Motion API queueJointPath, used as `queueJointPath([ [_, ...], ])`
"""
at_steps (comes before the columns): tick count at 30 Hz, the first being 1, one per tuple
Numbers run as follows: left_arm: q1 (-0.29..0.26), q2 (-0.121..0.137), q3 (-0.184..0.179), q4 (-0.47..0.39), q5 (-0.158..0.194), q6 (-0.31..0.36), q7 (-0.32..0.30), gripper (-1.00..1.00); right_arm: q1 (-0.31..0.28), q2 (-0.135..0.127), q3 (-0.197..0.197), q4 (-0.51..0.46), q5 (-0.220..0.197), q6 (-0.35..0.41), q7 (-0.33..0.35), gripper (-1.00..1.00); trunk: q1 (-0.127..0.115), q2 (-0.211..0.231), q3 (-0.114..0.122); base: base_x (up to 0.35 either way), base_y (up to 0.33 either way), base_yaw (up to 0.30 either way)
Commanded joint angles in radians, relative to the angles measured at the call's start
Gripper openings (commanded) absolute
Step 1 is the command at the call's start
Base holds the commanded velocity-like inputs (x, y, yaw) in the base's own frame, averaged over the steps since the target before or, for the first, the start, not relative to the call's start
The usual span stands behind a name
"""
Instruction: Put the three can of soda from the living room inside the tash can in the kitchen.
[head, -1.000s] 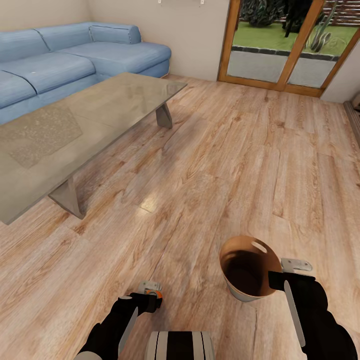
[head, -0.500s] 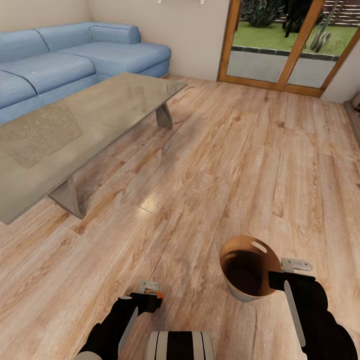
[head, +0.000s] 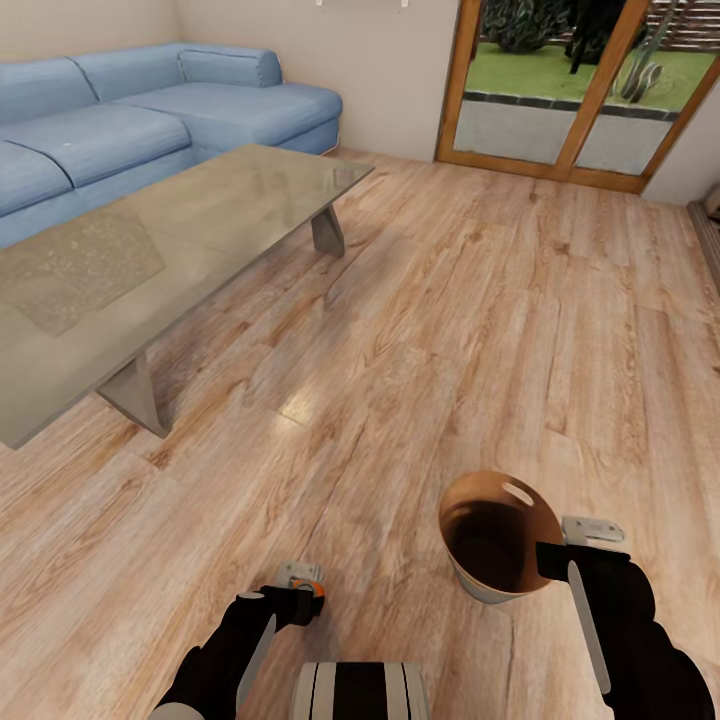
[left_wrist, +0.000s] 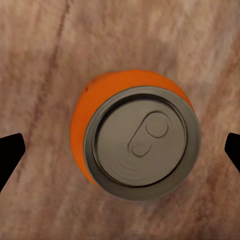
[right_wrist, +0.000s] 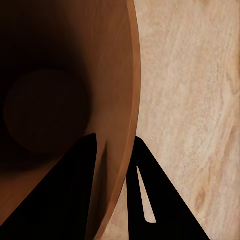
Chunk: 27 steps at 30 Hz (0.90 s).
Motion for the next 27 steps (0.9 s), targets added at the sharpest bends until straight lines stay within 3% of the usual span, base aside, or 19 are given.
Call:
queueJointPath([
  [1, 0.000, 0.000, 0.000, 0.000, 0.000, 0.000, 0.000, 1.00, 0.000, 0.000, 0.000, 0.000, -0.003, 0.000, 0.001, -1.00, 0.000, 0.000, 0.000, 0.000, 0.000, 0.000],
  [27, 0.000, 0.000, -0.001, 0.000, -0.001, 0.001, 0.002, 1.00, 0.000, 0.000, 0.002, -0.001, -0.003, 0.000, 0.001, -1.00, 0.000, 0.000, -0.007, 0.000, 0.000, -0.008],
])
